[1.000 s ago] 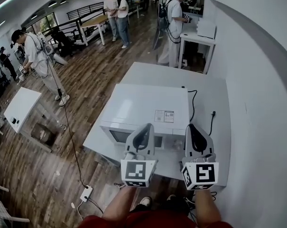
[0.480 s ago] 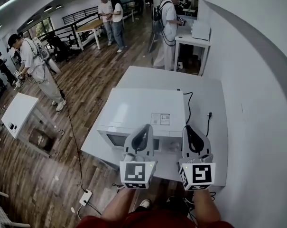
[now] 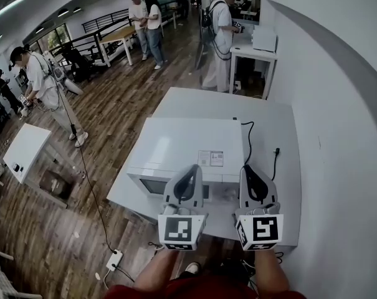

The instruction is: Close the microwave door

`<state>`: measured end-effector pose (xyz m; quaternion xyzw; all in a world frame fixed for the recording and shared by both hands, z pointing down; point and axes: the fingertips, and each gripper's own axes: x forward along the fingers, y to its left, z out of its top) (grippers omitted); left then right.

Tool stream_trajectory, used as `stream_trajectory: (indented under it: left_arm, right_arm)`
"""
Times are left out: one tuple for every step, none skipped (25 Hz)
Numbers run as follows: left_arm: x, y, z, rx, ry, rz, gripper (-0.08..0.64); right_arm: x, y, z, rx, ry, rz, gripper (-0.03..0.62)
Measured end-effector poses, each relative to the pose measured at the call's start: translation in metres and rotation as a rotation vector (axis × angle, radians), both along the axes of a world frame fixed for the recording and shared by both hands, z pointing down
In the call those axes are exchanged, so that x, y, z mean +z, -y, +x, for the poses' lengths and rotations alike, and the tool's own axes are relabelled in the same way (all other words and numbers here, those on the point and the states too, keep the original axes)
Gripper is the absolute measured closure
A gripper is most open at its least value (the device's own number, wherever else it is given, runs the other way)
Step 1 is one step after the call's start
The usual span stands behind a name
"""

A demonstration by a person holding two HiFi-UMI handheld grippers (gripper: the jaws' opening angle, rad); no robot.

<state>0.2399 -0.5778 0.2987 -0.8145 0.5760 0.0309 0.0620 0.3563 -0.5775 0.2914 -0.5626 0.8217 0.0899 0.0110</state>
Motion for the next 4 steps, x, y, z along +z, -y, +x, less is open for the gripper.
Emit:
stream_trajectory:
  left_arm:
    - [0.0001,0.0007,0.0008,0.000,0.002,0.003,0.534]
    - [0.0004,0.0016,0.0013,0.000,0.004,0.006,0.534]
    - [0.0008,0.0025,0.0017,0.000,0.007,0.008,0.534]
    - [0.0013,0.0035,0.0020,0.000,0.009,0.010,0.534]
  right_arm:
    - [0.0006,0.0008,0.0000,-0.002,0.000,0.002,0.565]
    - [0.0015,0.0017,-0.0004,-0.004,0.001,0.003,0.565]
    - [0.0024,0.0026,-0.0009,-0.006,0.003,0.004,0.565]
    - [0.0034,0.0036,-0.0014,-0.008,0.005,0.005,0.565]
